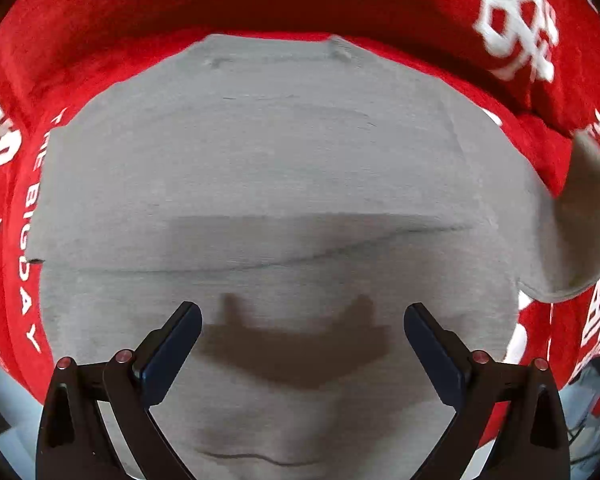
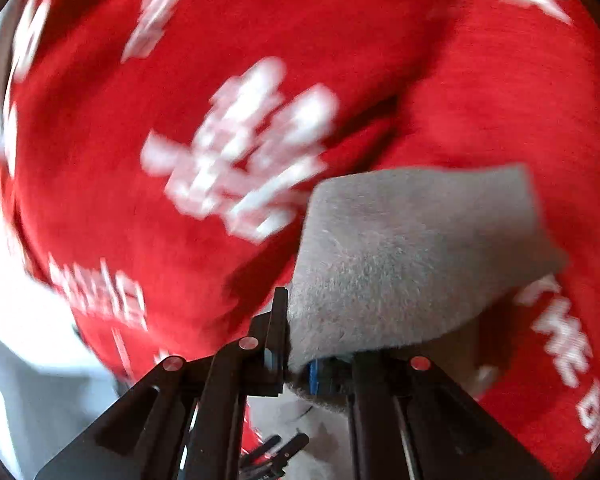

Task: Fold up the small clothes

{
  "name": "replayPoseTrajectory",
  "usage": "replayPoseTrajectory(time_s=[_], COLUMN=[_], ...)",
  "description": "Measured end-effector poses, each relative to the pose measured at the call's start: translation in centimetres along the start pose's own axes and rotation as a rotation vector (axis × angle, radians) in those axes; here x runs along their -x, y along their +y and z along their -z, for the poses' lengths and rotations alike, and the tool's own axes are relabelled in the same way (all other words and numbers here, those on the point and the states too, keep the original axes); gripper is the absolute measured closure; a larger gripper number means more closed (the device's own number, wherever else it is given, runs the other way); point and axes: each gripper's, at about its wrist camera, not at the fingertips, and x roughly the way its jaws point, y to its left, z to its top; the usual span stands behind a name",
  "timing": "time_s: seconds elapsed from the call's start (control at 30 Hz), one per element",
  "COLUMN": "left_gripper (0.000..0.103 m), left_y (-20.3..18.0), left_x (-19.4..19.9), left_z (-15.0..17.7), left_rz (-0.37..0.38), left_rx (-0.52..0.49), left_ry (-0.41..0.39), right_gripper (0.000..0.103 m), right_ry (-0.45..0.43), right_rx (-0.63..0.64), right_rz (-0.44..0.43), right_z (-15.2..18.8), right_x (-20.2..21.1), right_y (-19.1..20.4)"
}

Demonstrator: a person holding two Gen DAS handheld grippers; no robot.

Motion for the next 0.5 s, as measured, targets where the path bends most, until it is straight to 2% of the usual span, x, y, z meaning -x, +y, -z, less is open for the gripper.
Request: replayPoseTrajectory(time_s=[0.07, 0.17, 0.23, 0.33, 0.4, 0.43, 0.47, 0.5], left_gripper=[0.002, 0.002, 0.002, 0.002, 0.002, 0.002, 0.002, 0.002], left_y=[1.7, 4.4, 6.4, 9.7, 11.6, 12.1, 12.7, 13.3], left_x=[0.5, 1.2, 1.5, 1.7, 1.6, 1.4, 1.3, 1.1], left_z=[0.0, -0.1, 0.0, 0.0, 0.2, 0.2, 0.2, 0.3], left_rz=[0.003, -0.026, -0.038, -0.034, -0.035, -0.034, -0.031, -0.026], left_rx=[0.011, 0.031, 0.053, 0.089, 0.119, 0.132, 0.144, 0.157], left_ry=[-0.016, -0.038, -0.049, -0.047, -0.047, -0.046, -0.044, -0.044], right_gripper=[0.094, 0.093, 0.092, 0.09, 0.085, 0.074, 0.067, 0.065], right_ry=[0.06, 0.131, 0.192, 0.293, 0.373, 0.406, 0.434, 0.434], right_rx=[0.117, 0.201, 0.249, 0.29, 0.303, 0.292, 0.261, 0.218], right_rz=[0.003, 0.014, 0.055, 0.138, 0.235, 0.274, 0.301, 0.274], right_z=[1.6, 4.2, 6.6, 9.9, 11.9, 12.8, 13.3, 13.6], right_x=[-3.5, -7.9, -11.9, -16.9, -20.2, -21.3, -21.9, -21.7], right_y=[4.1, 7.5, 9.0, 9.3, 8.4, 7.7, 6.9, 6.2])
